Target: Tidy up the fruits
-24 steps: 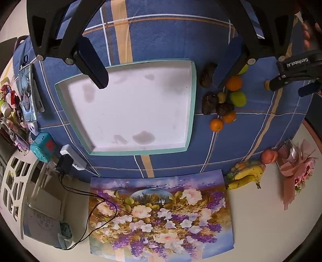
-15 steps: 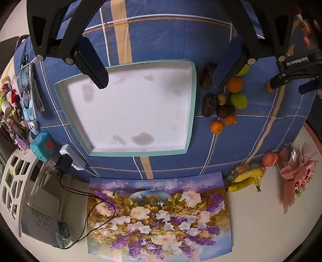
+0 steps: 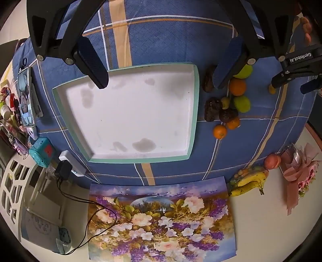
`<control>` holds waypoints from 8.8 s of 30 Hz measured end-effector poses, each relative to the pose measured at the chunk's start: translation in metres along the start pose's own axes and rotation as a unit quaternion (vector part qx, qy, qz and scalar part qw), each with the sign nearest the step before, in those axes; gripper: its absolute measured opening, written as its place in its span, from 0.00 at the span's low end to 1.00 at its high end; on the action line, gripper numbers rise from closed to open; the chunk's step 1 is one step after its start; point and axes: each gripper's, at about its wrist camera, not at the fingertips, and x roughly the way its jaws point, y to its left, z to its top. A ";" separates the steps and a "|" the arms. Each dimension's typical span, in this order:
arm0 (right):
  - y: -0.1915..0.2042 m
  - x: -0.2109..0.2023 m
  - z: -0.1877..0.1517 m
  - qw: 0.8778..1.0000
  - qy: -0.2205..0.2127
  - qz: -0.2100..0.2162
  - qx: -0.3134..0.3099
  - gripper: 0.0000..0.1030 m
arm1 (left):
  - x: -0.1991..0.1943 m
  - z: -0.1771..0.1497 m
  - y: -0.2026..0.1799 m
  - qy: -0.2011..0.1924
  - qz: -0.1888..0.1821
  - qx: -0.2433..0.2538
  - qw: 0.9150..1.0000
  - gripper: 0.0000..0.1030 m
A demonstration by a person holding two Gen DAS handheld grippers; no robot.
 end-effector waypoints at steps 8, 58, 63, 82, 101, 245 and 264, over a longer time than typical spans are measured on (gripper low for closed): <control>0.000 0.000 0.000 1.000 0.000 0.000 0.000 1.00 | 0.000 0.000 -0.001 0.001 0.001 0.001 1.000 1.00; 0.004 0.005 -0.003 1.000 0.008 0.002 0.001 1.00 | 0.003 -0.002 0.006 0.006 -0.003 -0.007 1.000 1.00; 0.004 0.009 0.001 1.000 0.017 0.009 0.002 1.00 | 0.007 0.003 0.008 -0.001 0.002 -0.010 1.000 1.00; 0.060 0.041 0.031 0.991 0.056 0.109 -0.061 0.66 | 0.025 0.038 0.067 0.016 0.001 -0.108 0.994 1.00; 0.084 0.098 0.008 0.975 0.180 0.090 -0.095 0.33 | 0.097 0.022 0.074 0.129 -0.038 -0.166 0.977 0.48; 0.005 0.058 0.047 0.997 0.055 0.059 0.000 0.97 | 0.010 0.074 0.041 0.024 -0.040 -0.120 0.992 1.00; 0.035 0.060 0.061 0.994 0.019 0.112 -0.012 0.97 | 0.026 0.080 0.039 -0.033 -0.088 -0.154 0.984 1.00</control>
